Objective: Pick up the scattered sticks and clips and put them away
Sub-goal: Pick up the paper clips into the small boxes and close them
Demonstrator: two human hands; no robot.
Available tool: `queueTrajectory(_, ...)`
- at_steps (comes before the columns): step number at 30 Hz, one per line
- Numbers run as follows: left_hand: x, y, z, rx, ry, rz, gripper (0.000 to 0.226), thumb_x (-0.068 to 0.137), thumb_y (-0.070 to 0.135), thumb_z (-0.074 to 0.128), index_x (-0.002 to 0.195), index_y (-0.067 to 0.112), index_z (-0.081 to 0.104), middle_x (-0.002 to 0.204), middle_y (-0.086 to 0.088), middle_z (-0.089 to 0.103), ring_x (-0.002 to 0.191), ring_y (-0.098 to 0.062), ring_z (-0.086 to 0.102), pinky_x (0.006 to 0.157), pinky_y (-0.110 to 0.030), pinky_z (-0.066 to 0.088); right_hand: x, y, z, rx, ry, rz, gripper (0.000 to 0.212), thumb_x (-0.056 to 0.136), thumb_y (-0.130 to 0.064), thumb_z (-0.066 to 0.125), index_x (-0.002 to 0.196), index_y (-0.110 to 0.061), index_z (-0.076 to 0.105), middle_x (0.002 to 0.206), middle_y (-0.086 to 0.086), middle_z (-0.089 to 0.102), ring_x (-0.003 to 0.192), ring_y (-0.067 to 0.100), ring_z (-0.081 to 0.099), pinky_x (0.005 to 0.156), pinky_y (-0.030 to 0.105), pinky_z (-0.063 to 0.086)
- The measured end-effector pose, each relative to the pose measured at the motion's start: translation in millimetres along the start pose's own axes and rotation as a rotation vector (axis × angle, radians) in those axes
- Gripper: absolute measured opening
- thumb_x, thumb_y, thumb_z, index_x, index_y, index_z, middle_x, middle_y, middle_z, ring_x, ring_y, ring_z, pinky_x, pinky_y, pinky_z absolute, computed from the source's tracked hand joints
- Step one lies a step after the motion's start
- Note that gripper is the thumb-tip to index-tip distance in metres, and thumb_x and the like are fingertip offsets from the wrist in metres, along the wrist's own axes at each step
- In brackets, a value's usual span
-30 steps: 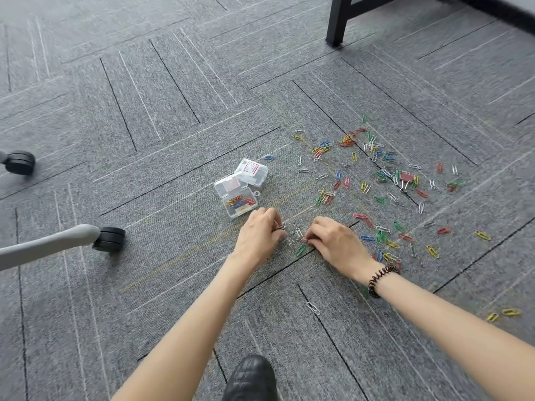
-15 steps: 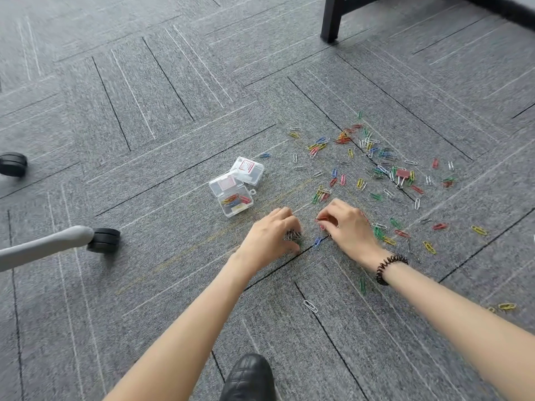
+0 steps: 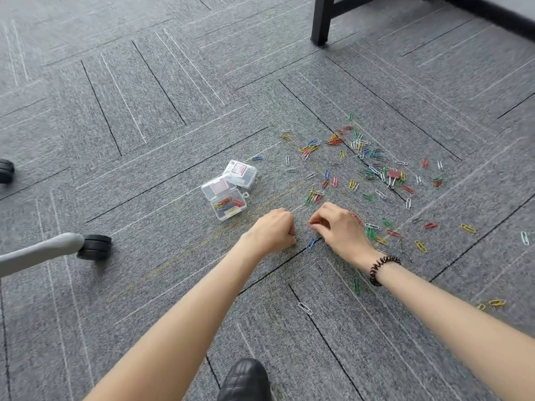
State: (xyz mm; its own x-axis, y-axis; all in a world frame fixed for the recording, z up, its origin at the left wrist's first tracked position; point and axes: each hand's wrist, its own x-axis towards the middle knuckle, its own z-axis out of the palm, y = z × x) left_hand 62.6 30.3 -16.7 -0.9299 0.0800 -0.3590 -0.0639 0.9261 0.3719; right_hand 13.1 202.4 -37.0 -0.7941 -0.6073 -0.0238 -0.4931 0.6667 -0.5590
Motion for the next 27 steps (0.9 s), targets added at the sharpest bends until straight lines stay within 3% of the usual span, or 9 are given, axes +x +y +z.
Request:
queueTrajectory(4,1.8,5.5,3.6,0.018,0.029,-0.065,0.010,0.082,0.012,0.065,0.075,0.004,0.064,0.091,-0.009,0.064,0.086,-0.024,0.062,0.072,-0.036,0.054,0.3,-1.3,-2.6,0.013,0.018,0.025,0.011,0.088,-0.020,0.065,0.096,-0.012,0.065,0.096,-0.003,0.061,0.086,0.011,0.058,0.074,0.022,0.048)
queueTrajectory(9,1.2,16.4,2.8,0.063,0.011,-0.081,0.033,0.074,0.000,0.055,0.054,0.013,0.032,0.075,-0.018,0.059,0.071,-0.034,0.061,0.056,-0.039,0.049,0.4,-1.3,-4.9,0.022,0.027,0.052,0.010,0.088,-0.019,0.065,0.094,-0.011,0.065,0.095,-0.001,0.062,0.084,0.011,0.058,0.071,0.018,0.044)
queueTrajectory(12,-1.9,11.8,5.9,0.022,0.004,-0.048,0.016,0.071,0.004,0.056,0.056,0.003,0.049,0.061,-0.012,0.054,0.059,-0.030,0.056,0.056,-0.038,0.055,-0.1,-2.1,-6.4,0.020,0.038,0.044,0.010,0.087,-0.019,0.066,0.093,-0.011,0.067,0.094,-0.002,0.062,0.082,0.011,0.058,0.070,0.019,0.045)
queueTrajectory(15,-7.4,8.0,8.3,-0.034,0.044,-0.024,0.009,0.073,0.008,0.059,0.072,0.000,0.063,0.076,-0.013,0.066,0.067,-0.028,0.061,0.062,-0.038,0.056,1.1,-4.0,-6.8,0.038,0.058,0.044,0.011,0.087,-0.021,0.066,0.092,-0.012,0.067,0.093,-0.003,0.062,0.080,0.011,0.059,0.068,0.020,0.047)
queueTrajectory(18,-13.9,-1.4,5.4,-0.173,0.146,-0.029,0.002,0.081,0.011,0.061,0.079,0.011,0.061,0.084,-0.002,0.062,0.077,-0.018,0.058,0.079,-0.033,0.054,6.8,-9.0,-5.6,0.066,0.076,0.046,0.011,0.085,-0.021,0.068,0.092,-0.012,0.068,0.092,-0.004,0.063,0.079,0.010,0.059,0.067,0.018,0.048)
queueTrajectory(22,-22.9,-30.6,-7.0,-0.321,0.310,-0.128,0.006,0.083,0.013,0.065,0.081,0.015,0.060,0.085,0.002,0.060,0.078,-0.011,0.058,0.076,-0.031,0.055,24.5,-27.9,-1.3,0.146,0.051,0.003,0.012,0.083,-0.017,0.070,0.093,-0.010,0.069,0.092,0.000,0.065,0.083,0.011,0.059,0.076,0.023,0.051)
queueTrajectory(27,-38.2,-75.2,-23.2,-0.312,0.566,-0.327,0.007,0.083,0.015,0.069,0.086,0.013,0.063,0.085,0.002,0.063,0.076,-0.013,0.061,0.074,-0.032,0.055,56.4,-64.1,10.1,0.238,0.002,-0.033,0.014,0.083,-0.016,0.070,0.095,-0.010,0.068,0.095,0.000,0.067,0.085,0.009,0.060,0.072,0.011,0.044)
